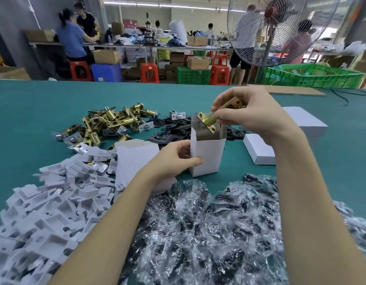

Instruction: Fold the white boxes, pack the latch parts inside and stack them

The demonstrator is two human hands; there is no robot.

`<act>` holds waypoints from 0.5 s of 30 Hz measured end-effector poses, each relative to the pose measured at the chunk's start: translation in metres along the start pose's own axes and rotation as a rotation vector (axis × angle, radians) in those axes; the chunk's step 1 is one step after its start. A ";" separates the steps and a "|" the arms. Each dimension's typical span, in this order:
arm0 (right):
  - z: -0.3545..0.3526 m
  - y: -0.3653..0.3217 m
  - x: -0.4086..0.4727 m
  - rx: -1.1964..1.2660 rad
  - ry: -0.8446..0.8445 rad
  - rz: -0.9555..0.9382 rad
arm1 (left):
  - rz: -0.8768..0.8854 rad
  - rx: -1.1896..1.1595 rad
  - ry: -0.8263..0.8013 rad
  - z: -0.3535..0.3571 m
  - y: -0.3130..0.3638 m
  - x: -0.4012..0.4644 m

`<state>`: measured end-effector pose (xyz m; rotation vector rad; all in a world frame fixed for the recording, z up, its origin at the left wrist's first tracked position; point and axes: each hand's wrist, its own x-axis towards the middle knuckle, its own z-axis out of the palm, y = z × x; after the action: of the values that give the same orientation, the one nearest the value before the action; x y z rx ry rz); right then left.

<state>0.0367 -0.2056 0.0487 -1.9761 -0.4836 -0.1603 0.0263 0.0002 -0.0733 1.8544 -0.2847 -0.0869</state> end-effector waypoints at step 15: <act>0.004 -0.015 0.001 -0.005 0.131 0.075 | 0.007 -0.009 -0.009 0.001 0.000 -0.001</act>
<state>0.0310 -0.1958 0.0596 -1.9705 -0.3244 -0.2425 0.0249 -0.0002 -0.0736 1.8441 -0.2966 -0.0924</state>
